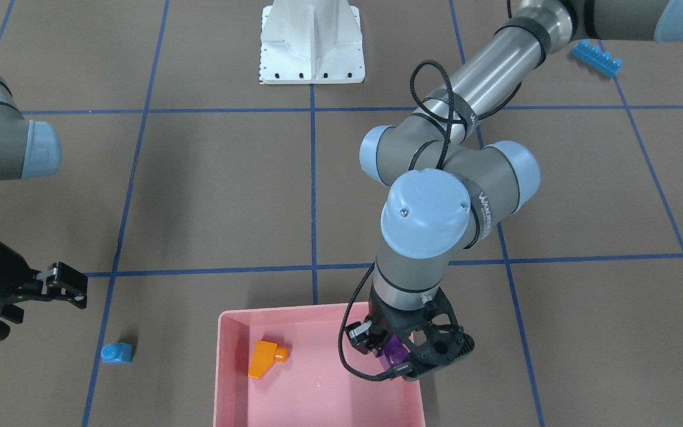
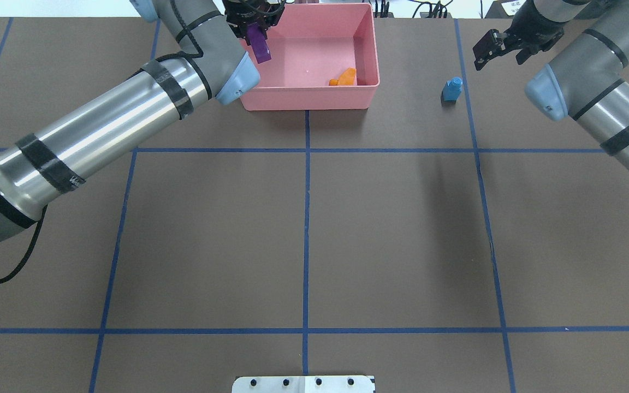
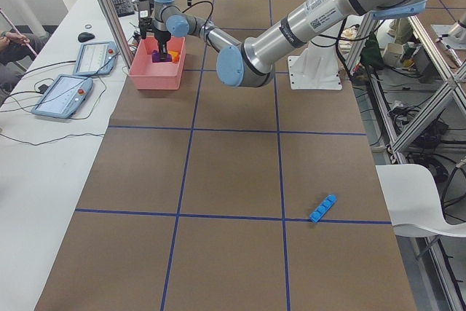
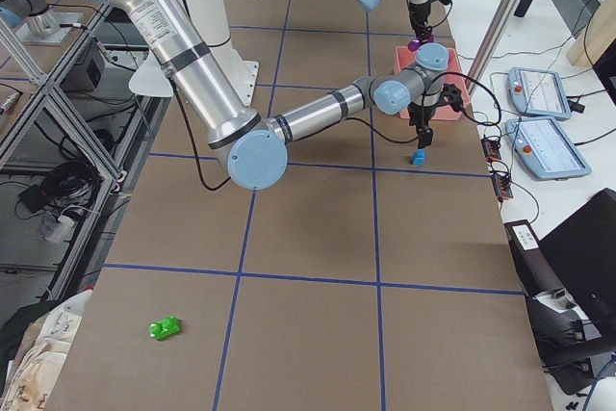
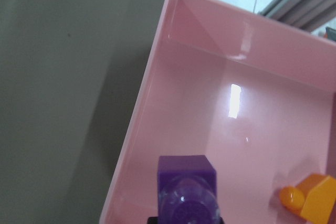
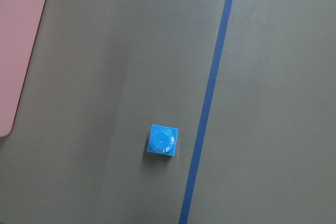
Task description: Put all blocks into box
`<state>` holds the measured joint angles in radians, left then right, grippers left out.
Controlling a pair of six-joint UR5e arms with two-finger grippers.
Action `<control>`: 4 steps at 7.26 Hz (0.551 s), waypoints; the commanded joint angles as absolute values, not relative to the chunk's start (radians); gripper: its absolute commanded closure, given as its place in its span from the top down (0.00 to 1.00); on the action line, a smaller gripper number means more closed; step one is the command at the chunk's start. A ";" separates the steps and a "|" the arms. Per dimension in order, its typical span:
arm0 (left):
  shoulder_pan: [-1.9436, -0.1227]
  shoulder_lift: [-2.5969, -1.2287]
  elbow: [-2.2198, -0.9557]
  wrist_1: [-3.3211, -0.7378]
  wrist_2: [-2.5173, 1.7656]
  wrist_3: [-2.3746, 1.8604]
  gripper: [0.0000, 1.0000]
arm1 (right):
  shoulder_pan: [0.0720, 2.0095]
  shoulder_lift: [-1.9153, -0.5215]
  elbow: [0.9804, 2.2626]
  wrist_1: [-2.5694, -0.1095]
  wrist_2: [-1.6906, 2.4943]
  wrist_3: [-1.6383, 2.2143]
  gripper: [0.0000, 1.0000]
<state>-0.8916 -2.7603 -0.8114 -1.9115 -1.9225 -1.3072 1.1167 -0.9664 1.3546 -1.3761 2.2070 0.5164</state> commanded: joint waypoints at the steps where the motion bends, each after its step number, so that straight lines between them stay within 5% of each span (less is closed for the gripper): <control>1: -0.888 -2.800 -0.703 -1.957 -1.905 -1.243 0.71 | 1.115 -0.956 1.321 -1.374 2.206 0.491 1.00; 2: -0.875 -2.801 -0.725 -1.957 -1.907 -1.218 1.00 | 1.115 -0.956 1.309 -1.376 2.206 0.480 1.00; 4: -0.870 -2.722 -0.877 -1.954 -2.003 -1.209 1.00 | 1.111 -0.928 1.235 -1.371 2.204 0.489 1.00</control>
